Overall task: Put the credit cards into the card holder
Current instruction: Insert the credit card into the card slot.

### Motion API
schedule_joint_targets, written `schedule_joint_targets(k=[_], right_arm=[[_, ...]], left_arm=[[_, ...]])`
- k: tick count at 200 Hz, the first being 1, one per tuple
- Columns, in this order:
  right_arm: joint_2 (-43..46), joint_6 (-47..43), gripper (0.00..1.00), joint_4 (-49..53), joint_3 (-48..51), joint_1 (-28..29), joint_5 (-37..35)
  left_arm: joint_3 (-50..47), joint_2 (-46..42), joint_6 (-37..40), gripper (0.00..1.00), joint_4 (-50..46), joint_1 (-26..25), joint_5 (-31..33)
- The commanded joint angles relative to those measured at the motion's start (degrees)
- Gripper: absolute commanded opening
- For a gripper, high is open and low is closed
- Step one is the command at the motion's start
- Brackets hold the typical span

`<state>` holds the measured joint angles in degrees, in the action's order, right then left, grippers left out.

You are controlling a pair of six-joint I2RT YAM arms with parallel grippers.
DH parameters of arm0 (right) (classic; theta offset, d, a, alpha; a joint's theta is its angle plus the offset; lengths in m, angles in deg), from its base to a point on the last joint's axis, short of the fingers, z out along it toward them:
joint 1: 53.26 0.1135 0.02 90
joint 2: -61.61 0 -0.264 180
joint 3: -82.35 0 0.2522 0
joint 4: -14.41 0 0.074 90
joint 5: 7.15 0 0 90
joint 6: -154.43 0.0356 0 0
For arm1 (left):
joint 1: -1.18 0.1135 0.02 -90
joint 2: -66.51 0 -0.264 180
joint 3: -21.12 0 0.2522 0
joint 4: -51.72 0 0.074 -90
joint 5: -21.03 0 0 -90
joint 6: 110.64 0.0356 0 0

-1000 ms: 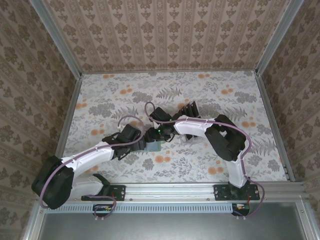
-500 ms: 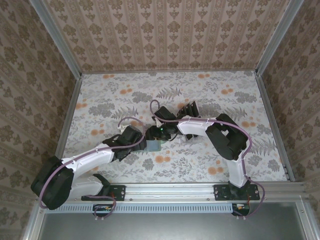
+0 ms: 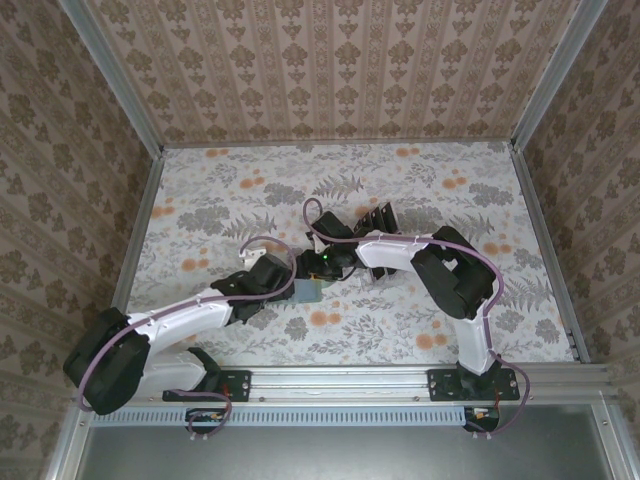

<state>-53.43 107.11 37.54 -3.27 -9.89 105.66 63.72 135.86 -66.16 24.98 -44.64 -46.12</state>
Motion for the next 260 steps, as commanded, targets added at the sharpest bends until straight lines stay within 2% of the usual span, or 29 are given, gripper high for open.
schedule_joint_targets(k=[1, 49, 70, 106, 142, 183, 260], right_arm=[[-2.12, 1.62, 0.55, -1.07, -1.44, 1.59, 2.01], [-0.59, -2.36, 0.55, 4.33, -1.91, 1.95, -2.69], [-0.58, -3.25, 0.54, 5.78, -2.34, 2.14, -3.80], [-1.24, -3.50, 0.54, 6.51, -3.94, 2.81, -4.02], [-2.15, -2.71, 0.54, 6.27, -5.63, 3.24, -3.00], [-2.98, -1.61, 0.54, 5.58, -6.81, 3.37, -1.94], [-3.07, -0.25, 0.54, 4.43, -7.42, 3.25, -1.09]], left_arm=[[-1.30, 0.41, 0.07, 0.99, -0.39, -3.44, -3.13], [-2.67, -7.25, -7.04, 1.00, -8.96, -4.26, 6.75], [-2.64, -9.65, -7.71, 1.00, -10.59, -4.27, 8.65], [-3.80, -10.77, -5.58, 1.00, -8.01, -4.23, 6.86], [-7.38, -11.86, -2.99, 0.99, -0.53, -4.29, 2.93], [-9.92, -13.61, -0.44, 0.99, 3.57, -4.28, 0.45], [-9.95, -10.70, 1.80, 0.99, 8.17, -4.29, -1.53]])
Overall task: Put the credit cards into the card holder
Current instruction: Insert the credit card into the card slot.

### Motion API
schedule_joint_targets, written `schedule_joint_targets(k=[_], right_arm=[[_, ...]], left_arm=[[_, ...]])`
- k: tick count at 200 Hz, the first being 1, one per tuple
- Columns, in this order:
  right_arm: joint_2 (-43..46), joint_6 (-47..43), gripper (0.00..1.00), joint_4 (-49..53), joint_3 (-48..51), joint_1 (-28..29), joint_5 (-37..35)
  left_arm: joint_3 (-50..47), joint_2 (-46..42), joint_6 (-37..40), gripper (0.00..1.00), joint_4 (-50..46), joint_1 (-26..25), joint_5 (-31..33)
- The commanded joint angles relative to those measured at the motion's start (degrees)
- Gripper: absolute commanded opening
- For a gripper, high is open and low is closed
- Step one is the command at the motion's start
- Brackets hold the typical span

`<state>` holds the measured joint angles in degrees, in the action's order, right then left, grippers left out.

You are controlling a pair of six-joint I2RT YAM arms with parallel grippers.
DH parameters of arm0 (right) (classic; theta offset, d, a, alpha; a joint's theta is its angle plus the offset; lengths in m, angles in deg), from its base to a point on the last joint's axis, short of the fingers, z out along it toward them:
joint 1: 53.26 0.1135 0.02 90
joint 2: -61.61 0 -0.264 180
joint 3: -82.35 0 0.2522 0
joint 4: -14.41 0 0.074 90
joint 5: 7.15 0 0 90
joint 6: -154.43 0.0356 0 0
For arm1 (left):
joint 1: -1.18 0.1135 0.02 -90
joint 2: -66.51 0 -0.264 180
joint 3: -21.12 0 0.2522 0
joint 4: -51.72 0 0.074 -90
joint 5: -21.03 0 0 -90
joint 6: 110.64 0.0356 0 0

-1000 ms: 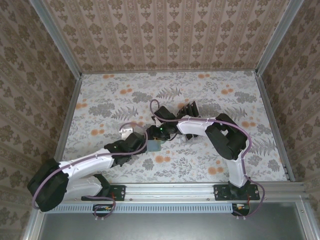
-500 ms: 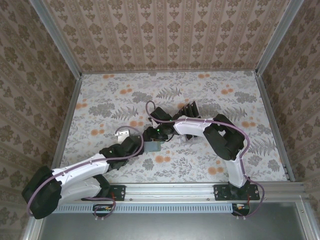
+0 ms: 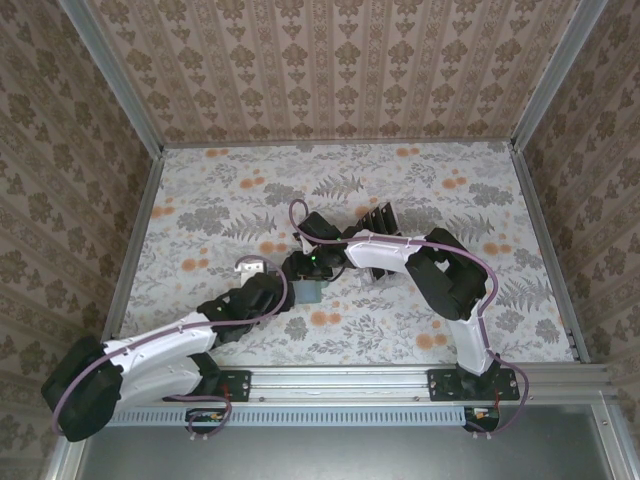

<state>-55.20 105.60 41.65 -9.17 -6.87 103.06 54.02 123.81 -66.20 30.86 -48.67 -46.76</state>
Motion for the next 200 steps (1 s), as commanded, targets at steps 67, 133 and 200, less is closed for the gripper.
schedule_joint_targets(k=[67, 133, 200], right_arm=[[-1.60, 1.81, 0.54, -0.30, -1.35, 0.30, 2.06], [-1.59, 2.06, 0.54, -0.66, -1.34, 0.32, 2.49], [-1.58, 1.84, 0.54, -0.37, -1.73, 0.24, 2.91]], left_arm=[[0.46, 5.03, 2.66, 0.99, 4.82, -0.24, -1.32], [0.90, 8.87, 2.76, 0.99, 5.55, -0.26, 0.29], [0.82, 12.21, 0.13, 0.98, 2.70, -0.23, 3.04]])
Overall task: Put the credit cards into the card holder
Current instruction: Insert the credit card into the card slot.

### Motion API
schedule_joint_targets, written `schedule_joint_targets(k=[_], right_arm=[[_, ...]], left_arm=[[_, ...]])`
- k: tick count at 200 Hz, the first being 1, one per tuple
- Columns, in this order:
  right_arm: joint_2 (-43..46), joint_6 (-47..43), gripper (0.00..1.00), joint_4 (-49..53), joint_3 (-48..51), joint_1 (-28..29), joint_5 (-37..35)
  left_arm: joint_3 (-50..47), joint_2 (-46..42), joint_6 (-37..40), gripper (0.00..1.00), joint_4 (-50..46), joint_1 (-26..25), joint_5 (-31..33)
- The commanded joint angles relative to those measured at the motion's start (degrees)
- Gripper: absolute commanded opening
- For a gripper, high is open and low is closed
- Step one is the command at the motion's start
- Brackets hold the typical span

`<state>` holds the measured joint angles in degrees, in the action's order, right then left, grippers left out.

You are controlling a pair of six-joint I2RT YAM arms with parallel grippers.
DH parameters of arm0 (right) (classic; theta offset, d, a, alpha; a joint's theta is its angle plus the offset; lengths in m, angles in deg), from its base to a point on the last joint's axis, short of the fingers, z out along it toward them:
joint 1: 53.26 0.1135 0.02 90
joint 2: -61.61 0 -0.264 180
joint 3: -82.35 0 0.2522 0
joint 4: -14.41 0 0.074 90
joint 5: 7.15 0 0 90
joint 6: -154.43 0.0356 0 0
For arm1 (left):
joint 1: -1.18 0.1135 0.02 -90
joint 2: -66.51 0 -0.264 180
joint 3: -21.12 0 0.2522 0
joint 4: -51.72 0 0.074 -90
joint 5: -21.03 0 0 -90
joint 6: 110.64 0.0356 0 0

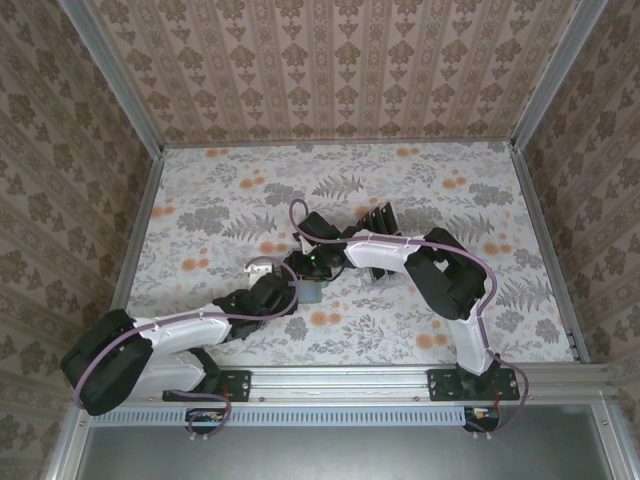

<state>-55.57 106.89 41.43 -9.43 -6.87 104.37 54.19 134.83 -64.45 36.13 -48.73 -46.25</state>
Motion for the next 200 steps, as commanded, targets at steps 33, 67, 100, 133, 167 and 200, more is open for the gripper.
schedule_joint_targets(k=[33, 67, 100, 133, 167, 200], right_arm=[[0.66, 0.17, 0.54, 0.25, -1.12, -0.22, 1.06], [4.97, 0.08, 0.55, 0.05, 1.36, -1.70, -1.29], [6.91, -0.57, 0.56, 0.88, 2.73, -2.30, -3.00], [6.84, -0.97, 0.56, 1.20, 3.53, -2.19, -4.55], [6.27, -1.24, 0.56, 1.25, 4.17, -2.20, -5.27], [4.50, -1.15, 0.56, 0.98, 4.02, -2.00, -4.82]], left_arm=[[0.66, 1.55, -2.83, 0.97, -3.98, -0.14, 3.46], [0.51, 1.73, -3.47, 0.95, -4.59, -0.04, 3.58], [0.33, 1.64, -3.65, 0.94, -4.68, 0.14, 3.48], [0.29, 1.72, -3.65, 0.93, -4.66, 0.30, 3.30], [0.21, 1.73, -3.56, 0.93, -4.42, 0.41, 3.12], [0.10, 1.73, -3.65, 0.93, -4.21, 0.51, 3.11]])
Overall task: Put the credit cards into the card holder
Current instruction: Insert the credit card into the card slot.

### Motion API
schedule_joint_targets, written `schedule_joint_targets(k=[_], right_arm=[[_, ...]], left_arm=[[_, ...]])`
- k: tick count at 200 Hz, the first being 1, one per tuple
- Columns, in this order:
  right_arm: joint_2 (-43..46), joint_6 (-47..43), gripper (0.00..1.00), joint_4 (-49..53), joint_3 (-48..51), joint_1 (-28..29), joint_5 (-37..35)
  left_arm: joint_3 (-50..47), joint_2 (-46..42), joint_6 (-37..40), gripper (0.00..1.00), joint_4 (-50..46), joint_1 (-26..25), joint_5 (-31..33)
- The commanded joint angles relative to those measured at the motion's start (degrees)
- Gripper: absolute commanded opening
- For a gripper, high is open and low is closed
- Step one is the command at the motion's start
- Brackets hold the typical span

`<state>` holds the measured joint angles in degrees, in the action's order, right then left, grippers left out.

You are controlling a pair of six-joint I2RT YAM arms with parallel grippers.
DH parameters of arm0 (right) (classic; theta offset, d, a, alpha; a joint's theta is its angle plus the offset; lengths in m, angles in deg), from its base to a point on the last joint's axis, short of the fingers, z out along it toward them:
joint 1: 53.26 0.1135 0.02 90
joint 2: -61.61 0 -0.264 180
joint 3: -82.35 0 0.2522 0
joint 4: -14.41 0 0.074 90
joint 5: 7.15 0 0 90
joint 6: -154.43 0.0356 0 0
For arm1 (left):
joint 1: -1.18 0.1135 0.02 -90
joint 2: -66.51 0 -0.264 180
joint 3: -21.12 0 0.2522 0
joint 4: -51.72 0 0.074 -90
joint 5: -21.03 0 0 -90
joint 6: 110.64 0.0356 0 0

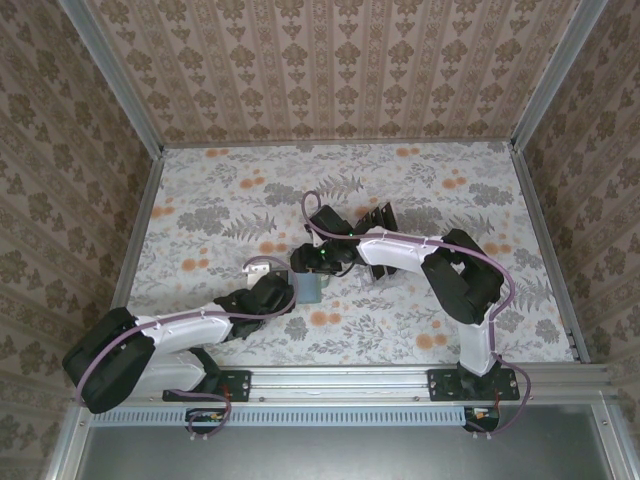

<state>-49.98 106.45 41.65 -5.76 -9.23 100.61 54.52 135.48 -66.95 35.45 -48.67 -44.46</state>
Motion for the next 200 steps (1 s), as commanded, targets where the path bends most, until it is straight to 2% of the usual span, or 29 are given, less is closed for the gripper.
schedule_joint_targets(k=[1, 61, 144, 200], right_arm=[[-1.18, -0.76, 0.56, 0.72, 0.34, 0.40, -1.10], [-3.98, -0.37, 0.56, 0.68, 0.43, 0.81, -1.26], [-5.74, 2.66, 0.56, -4.61, -0.35, 1.73, 4.79], [-5.92, 3.95, 0.56, -5.86, -0.36, 1.73, 5.85]], left_arm=[[-0.22, 1.08, -1.16, 0.93, -3.55, 0.45, 1.28], [-0.28, 1.27, -1.05, 0.93, -3.38, 0.47, 1.17], [-0.16, 1.26, -0.94, 0.93, -3.25, 0.54, 1.01], [-1.44, -4.73, -1.27, 0.96, -4.05, 0.45, 1.00]])
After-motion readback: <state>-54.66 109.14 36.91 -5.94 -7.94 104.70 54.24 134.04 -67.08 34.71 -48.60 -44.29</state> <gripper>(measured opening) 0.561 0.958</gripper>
